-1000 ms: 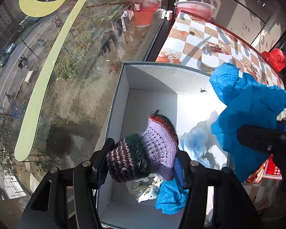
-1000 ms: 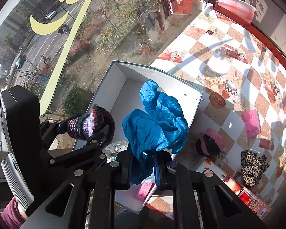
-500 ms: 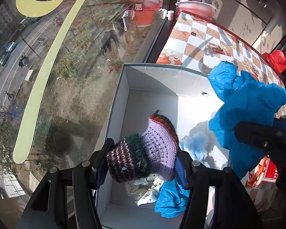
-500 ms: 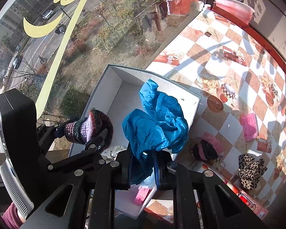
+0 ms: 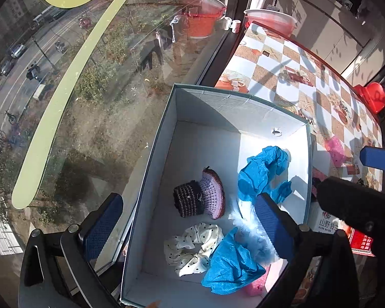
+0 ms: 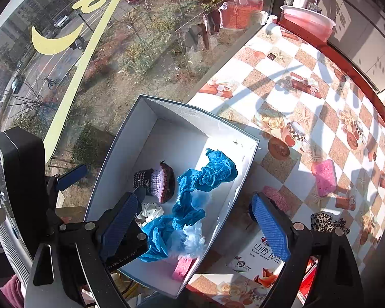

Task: Organize soft objects
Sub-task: 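Open both tools to drop the hat and cloth into the box, then move both tools back toward the pink knit hat and leopard scrunchie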

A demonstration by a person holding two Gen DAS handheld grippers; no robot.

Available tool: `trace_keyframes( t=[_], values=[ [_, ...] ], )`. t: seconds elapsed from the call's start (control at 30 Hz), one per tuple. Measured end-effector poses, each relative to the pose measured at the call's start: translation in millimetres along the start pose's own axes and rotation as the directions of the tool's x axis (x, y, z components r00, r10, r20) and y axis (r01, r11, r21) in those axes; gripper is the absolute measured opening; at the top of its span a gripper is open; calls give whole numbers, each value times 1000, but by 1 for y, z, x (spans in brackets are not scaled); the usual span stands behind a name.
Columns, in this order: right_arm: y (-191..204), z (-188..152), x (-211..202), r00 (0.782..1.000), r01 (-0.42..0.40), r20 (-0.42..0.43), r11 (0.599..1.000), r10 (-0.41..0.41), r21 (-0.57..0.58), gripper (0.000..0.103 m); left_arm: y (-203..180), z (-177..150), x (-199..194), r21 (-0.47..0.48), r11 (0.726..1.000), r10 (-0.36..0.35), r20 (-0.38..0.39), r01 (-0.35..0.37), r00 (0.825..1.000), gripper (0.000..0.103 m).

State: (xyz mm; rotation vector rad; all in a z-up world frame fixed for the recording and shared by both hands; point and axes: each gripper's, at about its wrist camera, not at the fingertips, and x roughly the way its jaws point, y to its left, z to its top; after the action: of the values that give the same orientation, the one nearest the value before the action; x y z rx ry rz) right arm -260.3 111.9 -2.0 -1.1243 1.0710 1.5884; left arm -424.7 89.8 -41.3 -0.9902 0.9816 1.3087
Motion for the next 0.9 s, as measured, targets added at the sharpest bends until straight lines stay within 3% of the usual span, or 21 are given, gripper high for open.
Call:
trace_keyframes(
  t=[0.07, 0.23, 0.67, 0.9],
  values=[
    [2, 0, -1, 1000, 21, -2, 1000, -21, -16, 103, 3, -1, 0, -16, 1000, -13, 3, 13, 1000, 103],
    [8, -3, -6, 995, 91, 35, 994, -89, -66, 103, 3, -2, -3, -24, 1000, -15, 10, 15, 1000, 103],
    [-7, -10, -19, 996, 67, 52, 997, -66, -30, 103, -12, -3, -17, 8, 999, -37, 19, 37, 999, 103],
    [-40, -19, -34, 998, 25, 60, 998, -28, 51, 103, -40, 3, -28, 61, 995, -76, 25, 74, 997, 103]
  ],
)
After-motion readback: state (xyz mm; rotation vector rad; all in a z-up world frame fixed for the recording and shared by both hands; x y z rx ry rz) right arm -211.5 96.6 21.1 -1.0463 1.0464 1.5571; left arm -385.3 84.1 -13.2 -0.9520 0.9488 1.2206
